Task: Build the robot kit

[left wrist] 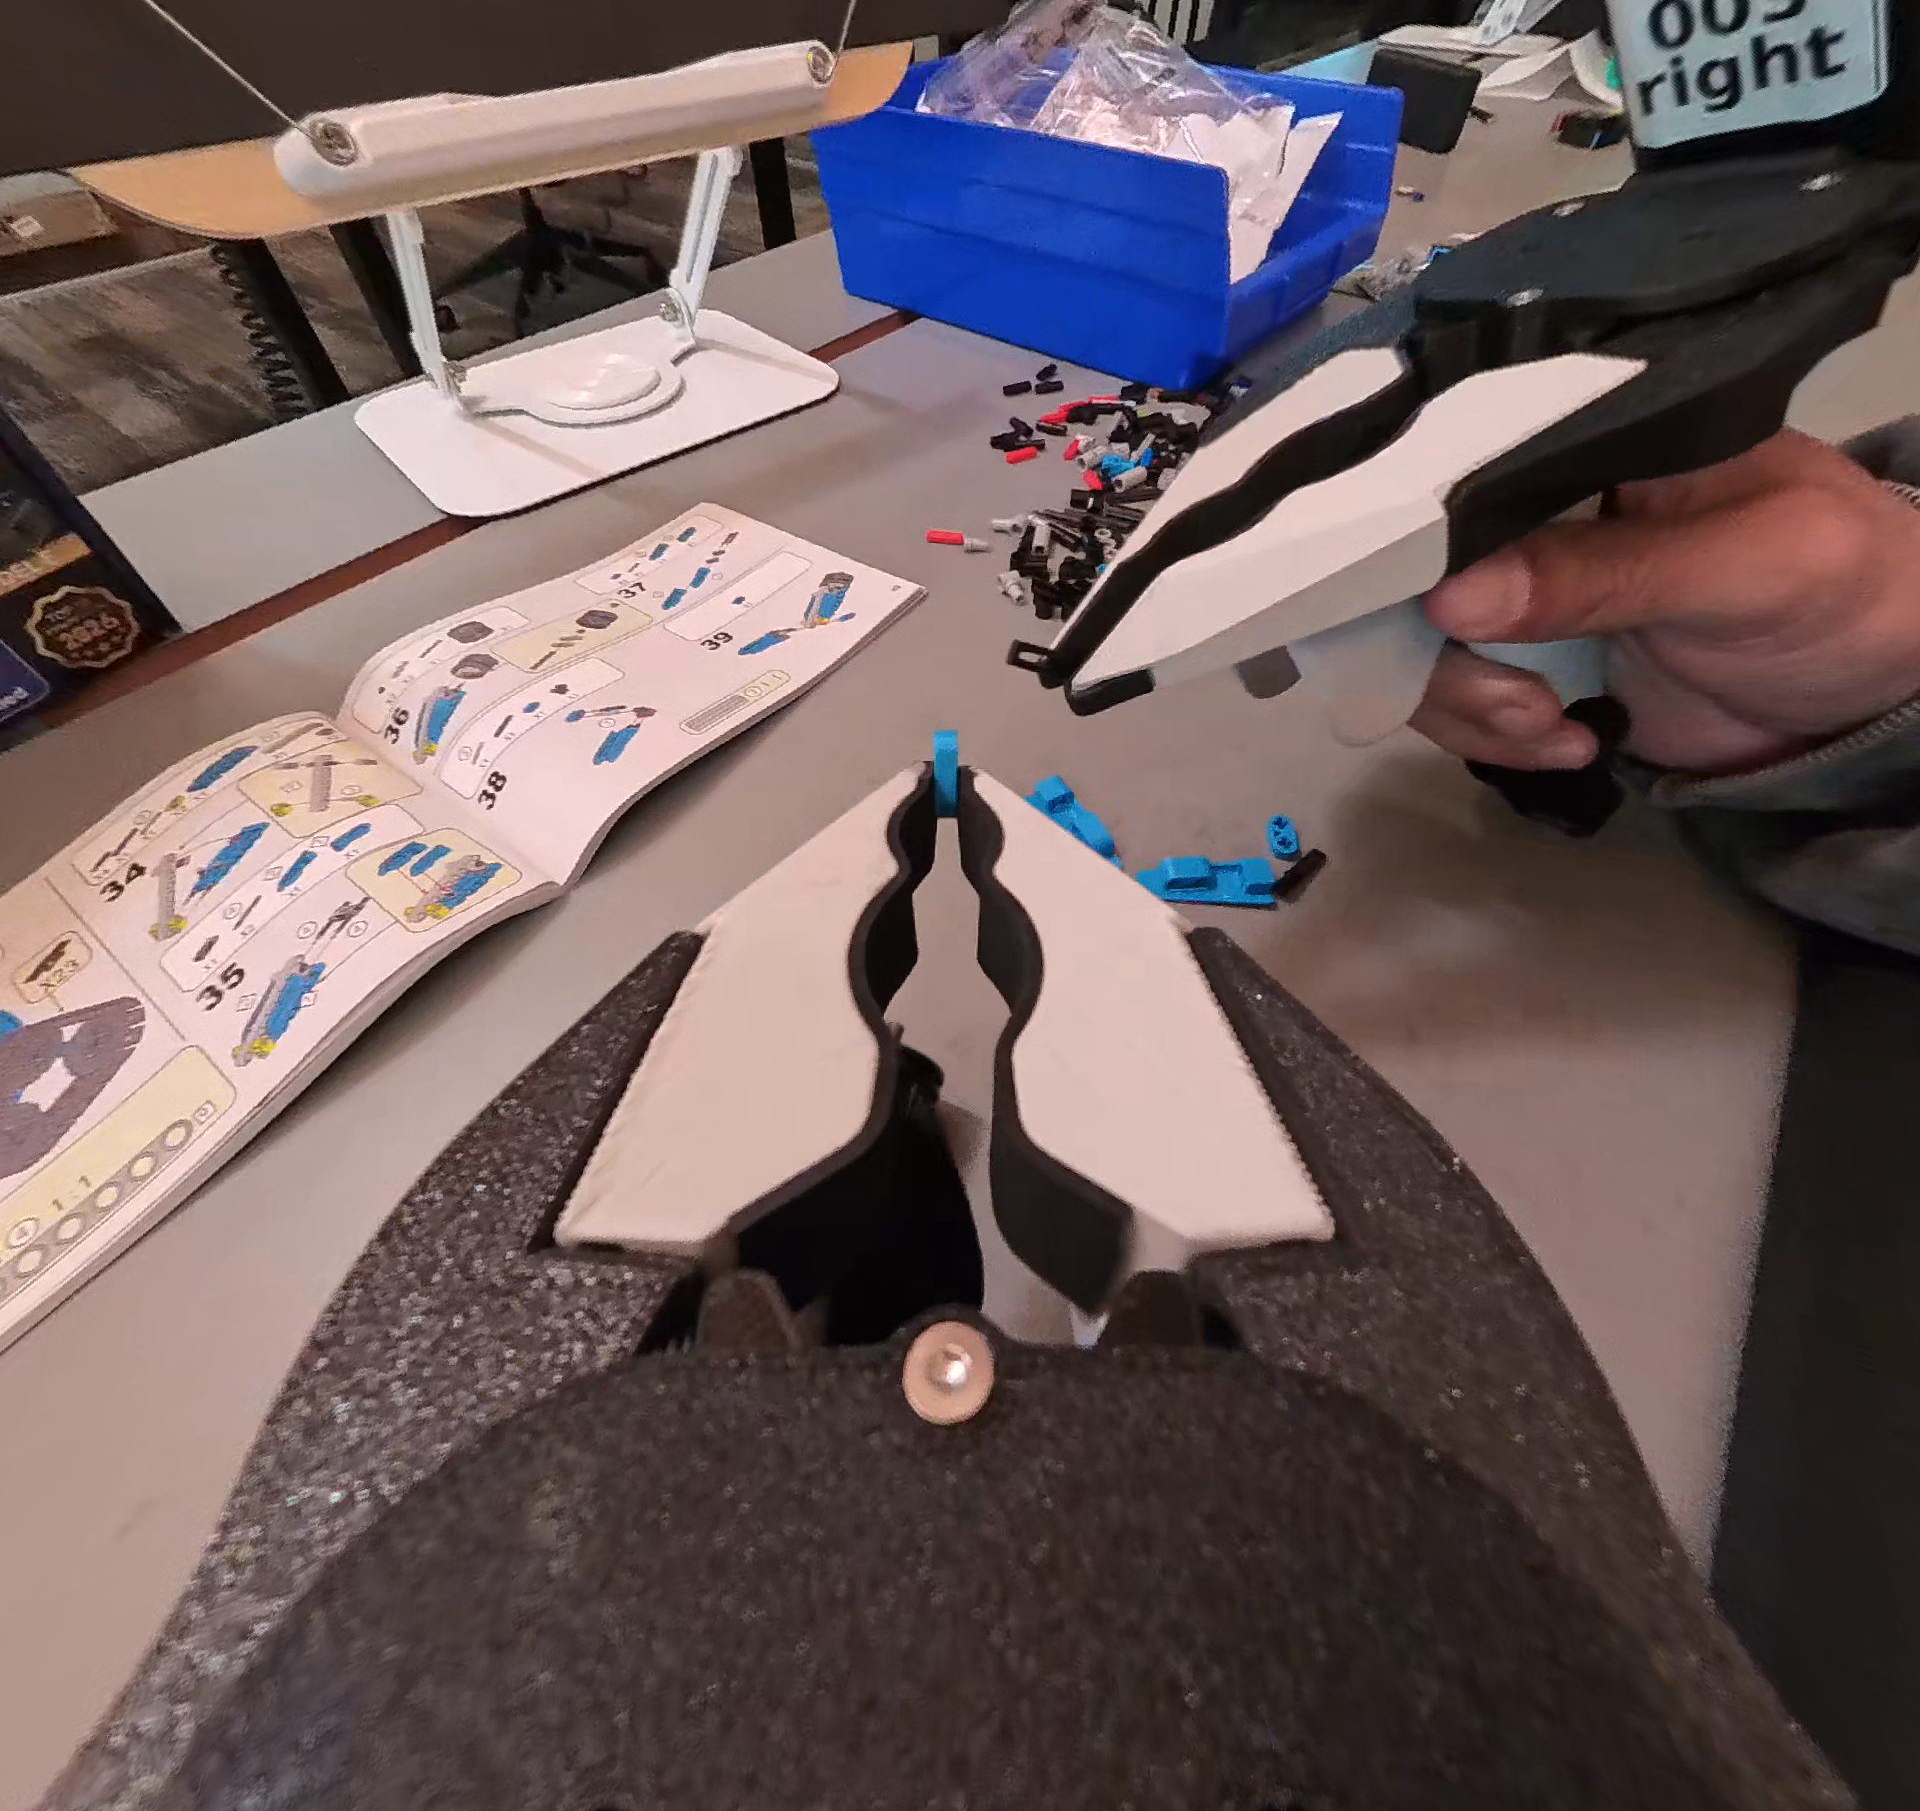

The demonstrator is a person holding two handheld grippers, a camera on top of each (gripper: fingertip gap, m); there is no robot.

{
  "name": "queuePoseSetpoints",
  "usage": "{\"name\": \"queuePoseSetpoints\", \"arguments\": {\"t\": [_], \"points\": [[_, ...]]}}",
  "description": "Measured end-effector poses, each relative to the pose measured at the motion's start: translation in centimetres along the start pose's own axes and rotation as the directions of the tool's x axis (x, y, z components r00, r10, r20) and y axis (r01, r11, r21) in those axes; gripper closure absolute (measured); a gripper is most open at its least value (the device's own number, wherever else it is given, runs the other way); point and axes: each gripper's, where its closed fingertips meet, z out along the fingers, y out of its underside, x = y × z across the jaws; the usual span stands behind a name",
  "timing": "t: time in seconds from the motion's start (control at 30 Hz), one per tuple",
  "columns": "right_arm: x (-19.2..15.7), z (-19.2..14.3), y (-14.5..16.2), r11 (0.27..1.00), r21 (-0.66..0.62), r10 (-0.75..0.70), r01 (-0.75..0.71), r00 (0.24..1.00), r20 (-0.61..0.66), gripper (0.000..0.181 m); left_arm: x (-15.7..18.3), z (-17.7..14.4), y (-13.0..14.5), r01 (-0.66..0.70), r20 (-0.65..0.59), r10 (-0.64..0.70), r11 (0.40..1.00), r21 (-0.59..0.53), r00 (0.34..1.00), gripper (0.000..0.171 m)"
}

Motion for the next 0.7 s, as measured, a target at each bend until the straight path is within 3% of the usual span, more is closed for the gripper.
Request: {"name": "queuePoseSetpoints", "arguments": {"t": [0.1,0.23,0.4,0.7], "points": [[0.0,-0.2,0.2,1.0,-0.012,0.026,-0.025,0.999,0.019,0.177,-0.3,0.1,0.5,-0.033,0.021,0.034,0.999,-0.03,0.999,0.169],[1.7,-0.5,1.8,0.995,-0.101,0.021,-0.026,0.999,-0.049,0.177,-0.2,0.3,1.1,-0.113,0.034,0.115,0.991,-0.065,0.993,0.169],[3.2,-0.3,8.4,0.873,-0.476,-0.158,0.101,0.984,-0.082,0.176,0.4,0.9,2.4,-0.131,0.003,0.133,0.983,-0.128,0.991,0.169],[1.5,0.4,10.1,0.818,-0.54,-0.225,0.198,0.974,0.016,0.176,0.9,1.5,5.2,-0.135,-0.032,0.132,0.953,-0.272,0.991,0.169]]}}
